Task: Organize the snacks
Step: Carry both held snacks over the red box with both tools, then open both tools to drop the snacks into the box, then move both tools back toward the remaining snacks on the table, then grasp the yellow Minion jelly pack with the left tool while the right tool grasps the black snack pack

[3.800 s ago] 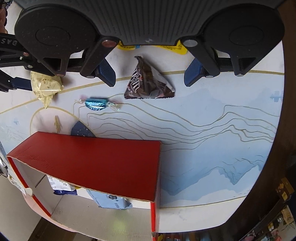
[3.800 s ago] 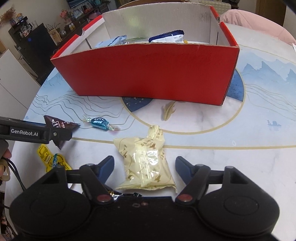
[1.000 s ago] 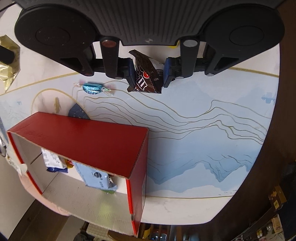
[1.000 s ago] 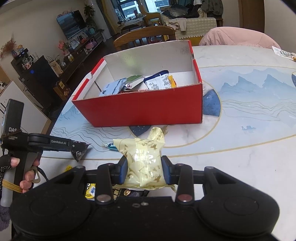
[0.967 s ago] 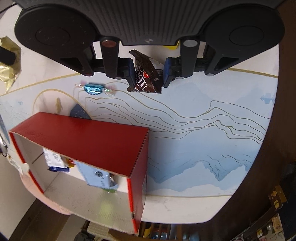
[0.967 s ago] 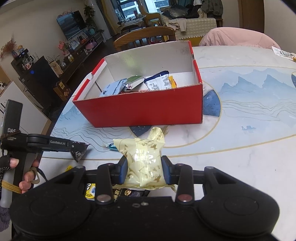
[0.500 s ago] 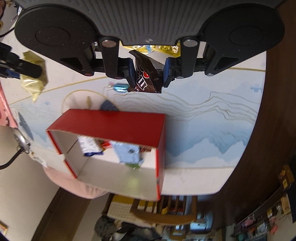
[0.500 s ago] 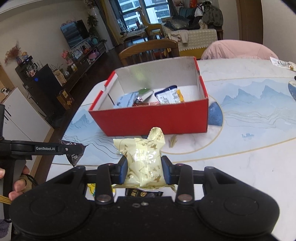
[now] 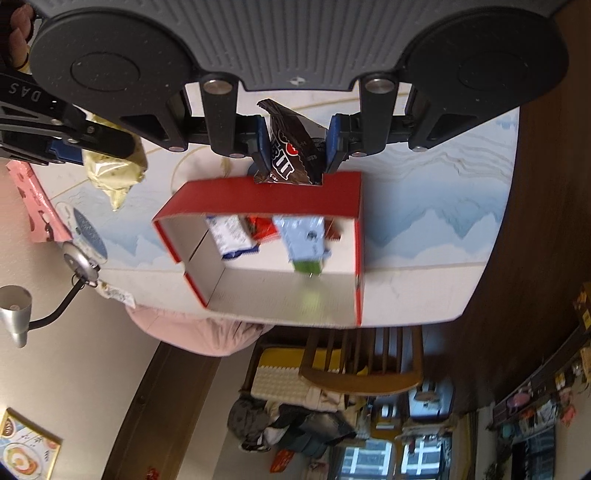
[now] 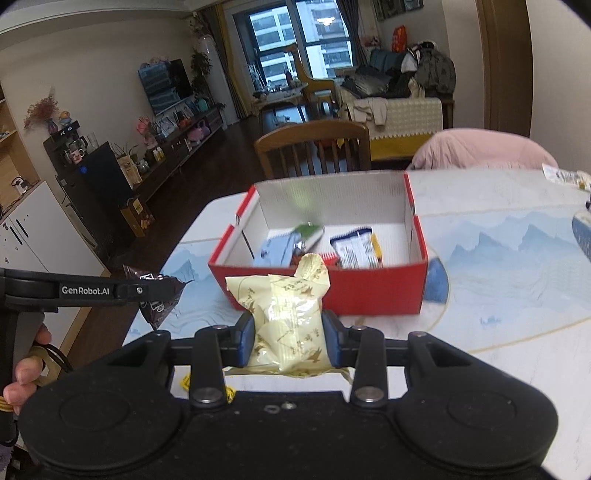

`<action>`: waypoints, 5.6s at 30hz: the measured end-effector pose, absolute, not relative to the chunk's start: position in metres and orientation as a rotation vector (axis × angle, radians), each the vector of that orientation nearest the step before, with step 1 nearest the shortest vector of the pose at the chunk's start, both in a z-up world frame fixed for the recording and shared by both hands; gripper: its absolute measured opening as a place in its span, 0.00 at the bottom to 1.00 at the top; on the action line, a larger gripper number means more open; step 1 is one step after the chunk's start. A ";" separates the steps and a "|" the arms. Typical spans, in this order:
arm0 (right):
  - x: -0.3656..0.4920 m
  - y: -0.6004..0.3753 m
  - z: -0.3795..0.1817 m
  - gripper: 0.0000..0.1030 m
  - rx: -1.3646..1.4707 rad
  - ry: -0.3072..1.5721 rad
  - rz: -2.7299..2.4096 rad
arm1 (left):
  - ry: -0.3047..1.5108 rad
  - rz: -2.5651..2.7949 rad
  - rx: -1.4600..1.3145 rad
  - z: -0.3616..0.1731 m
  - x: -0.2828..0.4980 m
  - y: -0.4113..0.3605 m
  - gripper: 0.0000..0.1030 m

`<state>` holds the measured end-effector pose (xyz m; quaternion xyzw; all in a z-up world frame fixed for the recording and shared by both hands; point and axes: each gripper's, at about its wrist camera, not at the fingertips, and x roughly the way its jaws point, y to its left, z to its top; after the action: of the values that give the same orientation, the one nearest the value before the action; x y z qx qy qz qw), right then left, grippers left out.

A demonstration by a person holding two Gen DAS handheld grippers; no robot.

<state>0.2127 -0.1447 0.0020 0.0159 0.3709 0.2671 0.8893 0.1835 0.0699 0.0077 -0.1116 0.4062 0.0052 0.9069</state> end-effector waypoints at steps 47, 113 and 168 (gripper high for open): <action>0.420 -0.097 -0.053 0.36 -0.148 0.940 0.531 | 1.032 0.149 -0.098 -0.041 0.401 0.053 0.28; 0.322 -0.122 0.016 0.74 -0.055 0.837 0.642 | 0.816 0.043 -0.140 0.021 0.267 0.055 0.62; 0.219 -0.112 -0.121 0.81 -0.449 1.052 0.929 | 1.269 0.397 -0.766 -0.145 0.186 0.077 0.76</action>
<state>0.2185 -0.1124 -0.1207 -0.2048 0.4795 0.4237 0.7407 0.1861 0.0773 -0.1448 -0.3466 0.5742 0.1796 0.7197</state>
